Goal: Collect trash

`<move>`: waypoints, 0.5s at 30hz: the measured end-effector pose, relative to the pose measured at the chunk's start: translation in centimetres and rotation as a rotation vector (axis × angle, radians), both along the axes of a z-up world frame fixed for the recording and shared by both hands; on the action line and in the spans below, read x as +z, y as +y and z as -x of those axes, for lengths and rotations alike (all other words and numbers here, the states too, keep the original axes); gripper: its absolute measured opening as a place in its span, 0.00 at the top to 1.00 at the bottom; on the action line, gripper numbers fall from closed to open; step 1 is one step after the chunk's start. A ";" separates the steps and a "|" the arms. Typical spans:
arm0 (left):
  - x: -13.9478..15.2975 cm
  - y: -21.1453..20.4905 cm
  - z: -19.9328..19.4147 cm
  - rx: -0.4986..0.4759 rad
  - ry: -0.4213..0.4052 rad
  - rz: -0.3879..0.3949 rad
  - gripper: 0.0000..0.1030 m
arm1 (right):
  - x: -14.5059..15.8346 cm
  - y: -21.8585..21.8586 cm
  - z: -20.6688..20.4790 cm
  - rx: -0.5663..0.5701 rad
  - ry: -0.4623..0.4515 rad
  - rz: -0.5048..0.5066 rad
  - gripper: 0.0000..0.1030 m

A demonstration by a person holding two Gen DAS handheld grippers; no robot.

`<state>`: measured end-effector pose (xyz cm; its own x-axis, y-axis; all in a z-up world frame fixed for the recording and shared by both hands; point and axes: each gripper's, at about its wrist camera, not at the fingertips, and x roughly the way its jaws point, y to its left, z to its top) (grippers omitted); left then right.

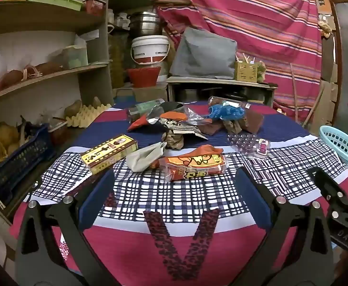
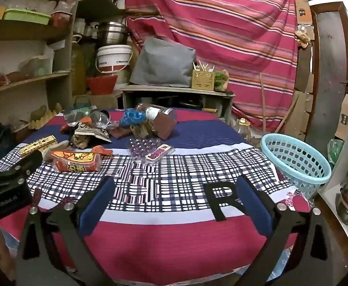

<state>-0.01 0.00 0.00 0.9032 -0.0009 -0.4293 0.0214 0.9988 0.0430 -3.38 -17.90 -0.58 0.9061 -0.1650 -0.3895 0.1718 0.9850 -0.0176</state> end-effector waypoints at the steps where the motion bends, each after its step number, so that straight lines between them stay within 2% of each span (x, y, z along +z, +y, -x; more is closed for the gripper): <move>1: 0.0 0.0 0.0 0.001 0.000 -0.001 0.05 | 0.0 0.0 0.0 0.000 0.000 0.001 0.04; 15: 0.1 0.4 0.1 0.006 -0.001 0.009 0.05 | 0.2 0.3 0.2 0.010 0.000 0.000 0.04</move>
<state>-0.12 0.42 0.14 0.9036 0.0010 -0.4284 0.0152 0.9993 0.0344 -3.58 -17.60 -0.36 0.9078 -0.1563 -0.3892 0.1623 0.9866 -0.0176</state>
